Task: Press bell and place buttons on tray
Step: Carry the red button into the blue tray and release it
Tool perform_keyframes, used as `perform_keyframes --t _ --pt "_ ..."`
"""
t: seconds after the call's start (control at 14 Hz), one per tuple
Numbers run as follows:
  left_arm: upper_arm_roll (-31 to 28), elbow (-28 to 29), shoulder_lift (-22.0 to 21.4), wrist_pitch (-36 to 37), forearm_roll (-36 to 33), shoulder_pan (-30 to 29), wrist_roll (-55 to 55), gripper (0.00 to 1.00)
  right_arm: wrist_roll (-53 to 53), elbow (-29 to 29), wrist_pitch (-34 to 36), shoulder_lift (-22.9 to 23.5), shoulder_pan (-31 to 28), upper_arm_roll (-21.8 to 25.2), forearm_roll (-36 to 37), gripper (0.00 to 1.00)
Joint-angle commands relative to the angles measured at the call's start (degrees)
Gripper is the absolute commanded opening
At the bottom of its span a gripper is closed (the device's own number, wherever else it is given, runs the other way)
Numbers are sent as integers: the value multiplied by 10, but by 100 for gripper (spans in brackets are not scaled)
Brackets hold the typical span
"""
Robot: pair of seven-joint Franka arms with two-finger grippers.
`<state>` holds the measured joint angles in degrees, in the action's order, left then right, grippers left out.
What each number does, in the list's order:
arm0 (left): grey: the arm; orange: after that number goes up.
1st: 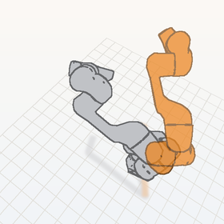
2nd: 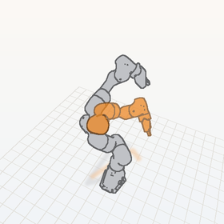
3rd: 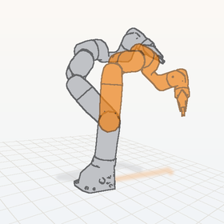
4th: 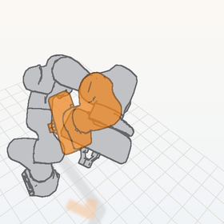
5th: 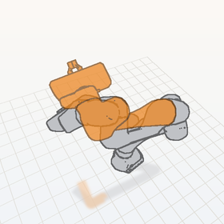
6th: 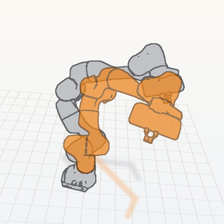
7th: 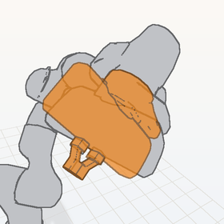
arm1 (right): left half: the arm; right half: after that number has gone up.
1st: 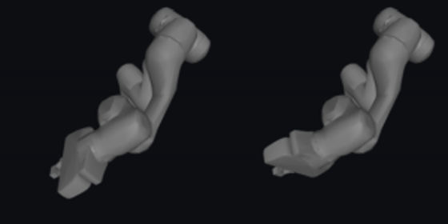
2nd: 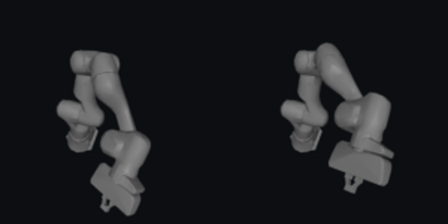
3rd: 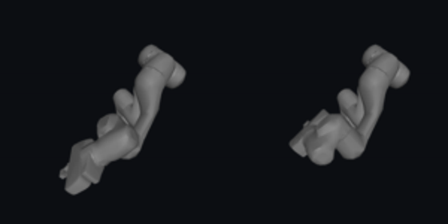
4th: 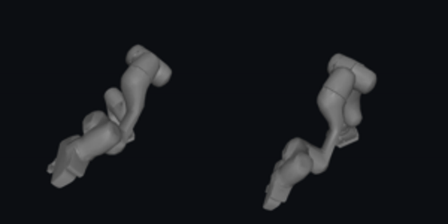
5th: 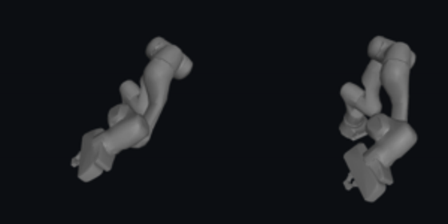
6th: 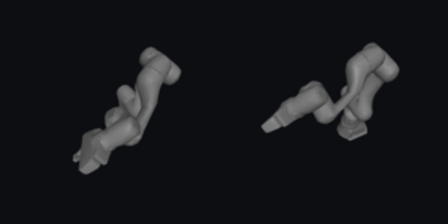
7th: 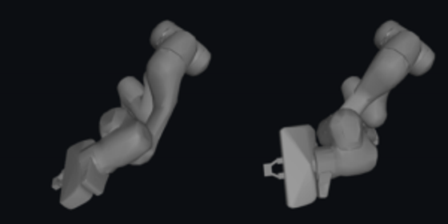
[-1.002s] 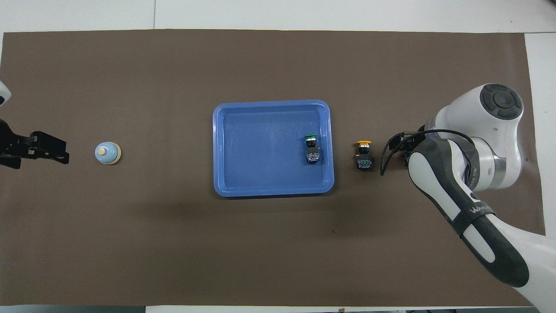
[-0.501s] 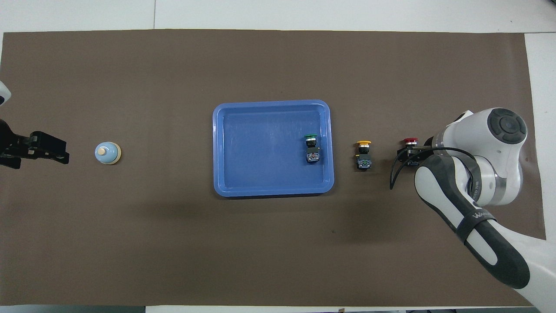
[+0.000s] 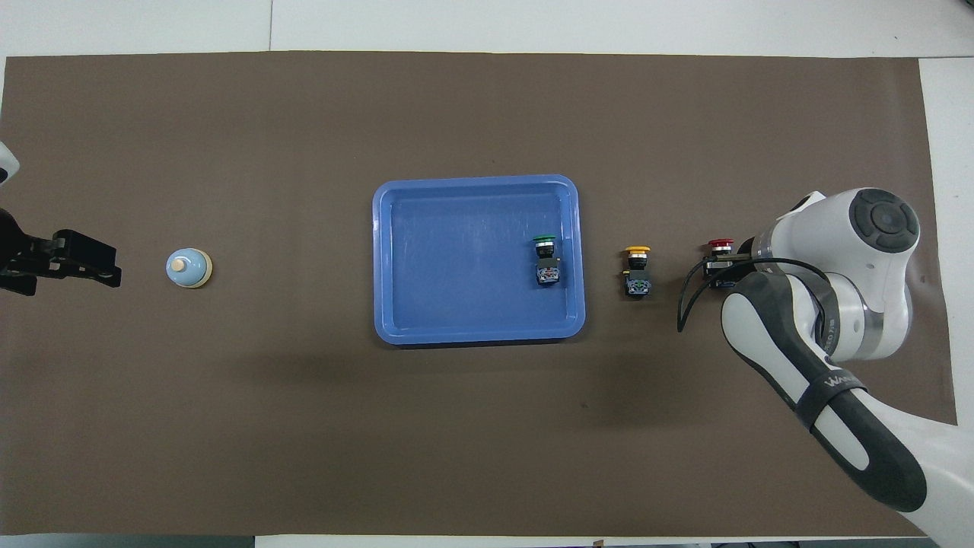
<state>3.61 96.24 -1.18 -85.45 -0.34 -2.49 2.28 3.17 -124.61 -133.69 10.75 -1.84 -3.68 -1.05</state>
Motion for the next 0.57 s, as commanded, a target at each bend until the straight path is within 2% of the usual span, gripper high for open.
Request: perform_keyframes --t 0.0,0.14,0.29,0.5 --pt "-3 -3 -5 11 5 1 6 100 19 44 41 -9 11 -17 -13 0" --pt "-3 -3 -5 11 5 1 6 100 28 110 77 7 50 -20 -56 0" --pt "-3 -3 -5 11 5 1 6 100 74 173 123 22 94 -20 -62 0" --pt "-3 -3 -5 11 5 1 6 100 184 296 174 91 175 -19 -55 0"
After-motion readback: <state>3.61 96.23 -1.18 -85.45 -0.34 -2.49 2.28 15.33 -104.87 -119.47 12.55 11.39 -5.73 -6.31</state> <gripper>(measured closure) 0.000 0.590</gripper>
